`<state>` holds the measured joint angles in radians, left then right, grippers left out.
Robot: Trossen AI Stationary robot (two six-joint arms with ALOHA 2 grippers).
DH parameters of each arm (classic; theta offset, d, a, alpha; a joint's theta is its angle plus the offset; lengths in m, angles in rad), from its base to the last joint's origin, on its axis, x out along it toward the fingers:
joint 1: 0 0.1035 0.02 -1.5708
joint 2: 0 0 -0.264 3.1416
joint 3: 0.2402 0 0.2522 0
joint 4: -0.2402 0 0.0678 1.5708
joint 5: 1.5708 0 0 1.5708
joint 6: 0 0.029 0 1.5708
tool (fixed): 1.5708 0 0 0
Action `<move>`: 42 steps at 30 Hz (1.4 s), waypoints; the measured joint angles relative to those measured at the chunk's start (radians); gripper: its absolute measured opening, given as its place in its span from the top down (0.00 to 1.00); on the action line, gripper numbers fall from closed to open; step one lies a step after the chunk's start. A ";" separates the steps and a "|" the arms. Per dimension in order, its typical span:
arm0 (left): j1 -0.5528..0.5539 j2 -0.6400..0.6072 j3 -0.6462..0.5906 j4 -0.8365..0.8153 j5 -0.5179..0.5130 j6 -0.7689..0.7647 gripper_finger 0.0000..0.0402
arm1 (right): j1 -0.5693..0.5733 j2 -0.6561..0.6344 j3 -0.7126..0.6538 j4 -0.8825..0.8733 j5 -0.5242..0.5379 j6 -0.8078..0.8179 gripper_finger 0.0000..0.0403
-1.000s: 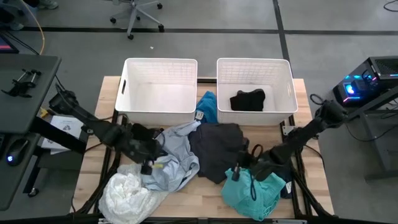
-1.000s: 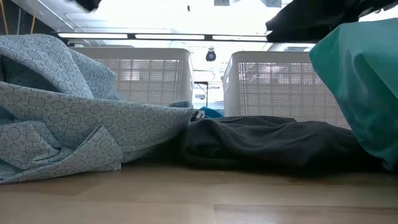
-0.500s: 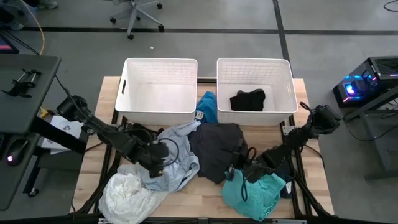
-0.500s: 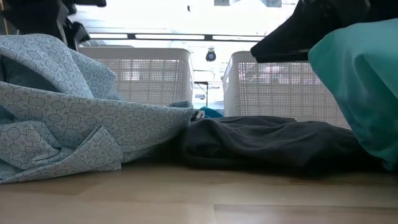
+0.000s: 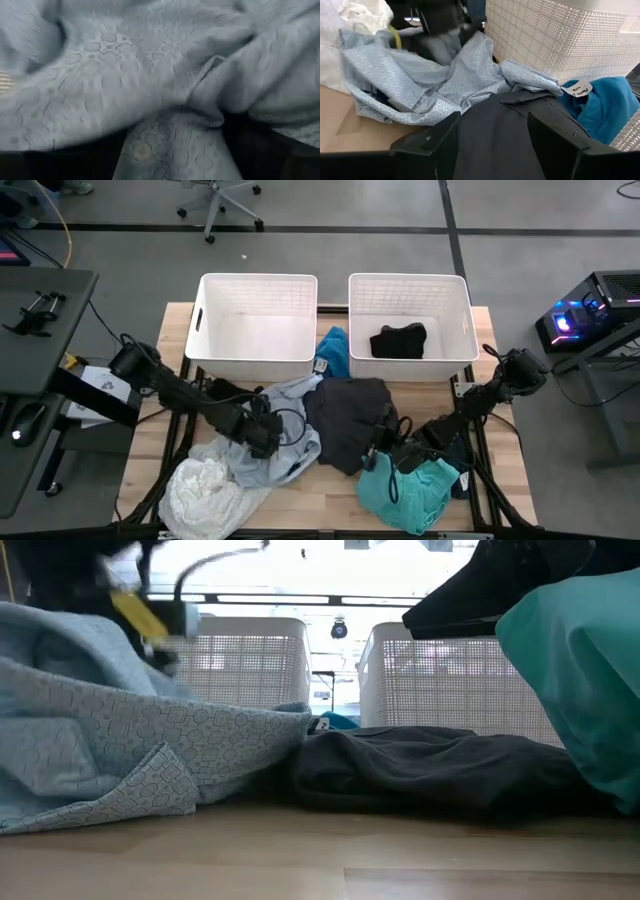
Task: Sort clothes
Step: Put the light blue patient gown into the left white bin
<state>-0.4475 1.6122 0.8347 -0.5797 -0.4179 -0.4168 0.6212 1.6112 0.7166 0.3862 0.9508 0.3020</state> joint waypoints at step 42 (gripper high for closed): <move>0.138 -0.640 0.233 0.743 -0.143 0.959 0.98 | 0.000 -0.001 0.000 0.023 -0.042 0.012 0.47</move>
<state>-0.3097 0.9722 1.0677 0.1630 -0.5610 0.5418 0.6212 1.6104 0.7170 0.4088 0.9090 0.3141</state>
